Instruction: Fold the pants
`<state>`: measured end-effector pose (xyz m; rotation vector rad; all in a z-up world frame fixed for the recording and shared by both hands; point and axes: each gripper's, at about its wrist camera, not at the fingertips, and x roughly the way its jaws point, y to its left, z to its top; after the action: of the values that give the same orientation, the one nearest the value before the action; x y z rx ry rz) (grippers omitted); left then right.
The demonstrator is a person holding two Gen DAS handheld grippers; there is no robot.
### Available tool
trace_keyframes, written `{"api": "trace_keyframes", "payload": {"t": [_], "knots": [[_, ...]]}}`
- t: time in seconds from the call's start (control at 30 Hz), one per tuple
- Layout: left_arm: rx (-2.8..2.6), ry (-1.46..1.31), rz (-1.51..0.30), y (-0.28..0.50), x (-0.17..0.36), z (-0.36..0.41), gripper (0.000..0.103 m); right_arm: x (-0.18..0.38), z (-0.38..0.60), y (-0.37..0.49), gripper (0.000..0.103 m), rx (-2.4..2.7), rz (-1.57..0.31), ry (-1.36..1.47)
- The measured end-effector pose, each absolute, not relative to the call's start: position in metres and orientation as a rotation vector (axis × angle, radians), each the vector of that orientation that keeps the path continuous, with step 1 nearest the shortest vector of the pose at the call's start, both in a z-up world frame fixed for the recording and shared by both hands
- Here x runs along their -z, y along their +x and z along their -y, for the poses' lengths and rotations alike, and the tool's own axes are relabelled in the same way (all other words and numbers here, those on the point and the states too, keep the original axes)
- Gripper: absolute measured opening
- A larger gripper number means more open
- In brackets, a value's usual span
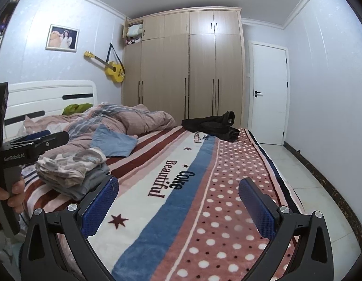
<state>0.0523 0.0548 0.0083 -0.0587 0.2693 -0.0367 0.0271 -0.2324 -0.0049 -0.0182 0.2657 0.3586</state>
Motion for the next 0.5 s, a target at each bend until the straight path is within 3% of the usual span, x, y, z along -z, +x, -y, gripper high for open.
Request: {"api": "trace_keyframes", "payload": {"t": [0.5], "knots": [[0.031, -0.035, -0.255, 0.0446, -0.0076, -0.0494, 0.102, 0.0014, 0.2287, 0.0269, 0.103, -0.359, -0.244, -0.030]]}}
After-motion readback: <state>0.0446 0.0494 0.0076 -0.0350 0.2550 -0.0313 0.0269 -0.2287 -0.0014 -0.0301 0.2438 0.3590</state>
